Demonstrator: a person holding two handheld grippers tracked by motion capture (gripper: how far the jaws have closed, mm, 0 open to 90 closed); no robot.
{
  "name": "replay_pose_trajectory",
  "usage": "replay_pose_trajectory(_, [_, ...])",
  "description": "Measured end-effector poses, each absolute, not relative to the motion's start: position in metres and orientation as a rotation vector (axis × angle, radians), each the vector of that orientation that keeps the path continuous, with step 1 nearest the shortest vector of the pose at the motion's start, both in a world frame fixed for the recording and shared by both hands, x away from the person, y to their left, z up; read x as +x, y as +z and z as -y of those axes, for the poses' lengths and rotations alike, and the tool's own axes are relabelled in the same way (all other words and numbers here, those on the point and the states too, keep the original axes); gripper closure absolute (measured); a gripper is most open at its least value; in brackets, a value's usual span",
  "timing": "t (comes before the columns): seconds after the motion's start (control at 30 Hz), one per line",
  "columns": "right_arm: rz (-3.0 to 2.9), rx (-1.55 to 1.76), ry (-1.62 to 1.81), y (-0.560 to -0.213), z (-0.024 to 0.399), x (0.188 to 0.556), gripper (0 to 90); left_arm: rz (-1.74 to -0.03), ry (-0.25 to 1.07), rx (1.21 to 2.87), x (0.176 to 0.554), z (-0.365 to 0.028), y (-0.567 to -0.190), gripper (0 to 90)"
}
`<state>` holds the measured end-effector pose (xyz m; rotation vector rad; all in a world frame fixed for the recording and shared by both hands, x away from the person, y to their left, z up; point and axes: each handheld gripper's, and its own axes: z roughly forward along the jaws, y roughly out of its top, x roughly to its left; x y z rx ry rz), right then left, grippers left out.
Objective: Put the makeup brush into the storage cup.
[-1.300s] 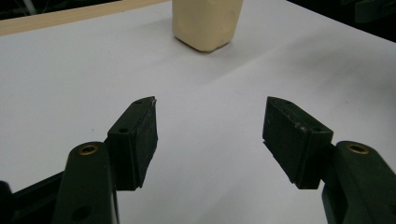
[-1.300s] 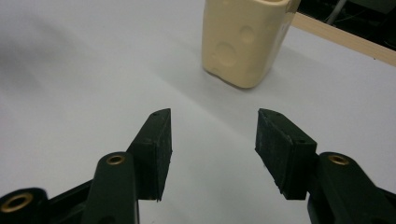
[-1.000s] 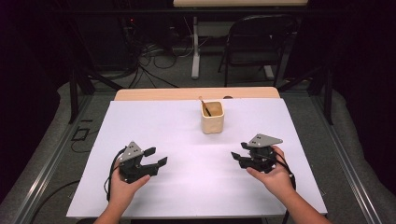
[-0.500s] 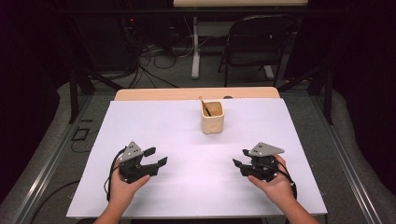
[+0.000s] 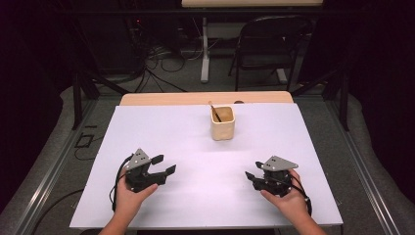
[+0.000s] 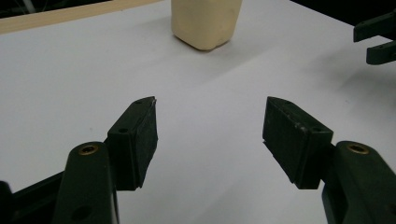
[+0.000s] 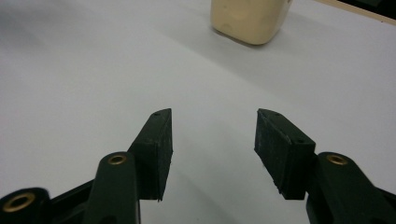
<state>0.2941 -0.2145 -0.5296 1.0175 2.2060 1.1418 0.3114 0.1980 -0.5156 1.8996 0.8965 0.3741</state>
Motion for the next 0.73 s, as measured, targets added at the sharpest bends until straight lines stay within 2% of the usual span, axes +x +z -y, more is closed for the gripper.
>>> replay_pose_trajectory(0.73, [-2.163,1.056,1.164,-0.5389,0.2189,0.288,46.3,-0.897,0.376,1.9,0.3117,-0.1983,-0.5158,35.4])
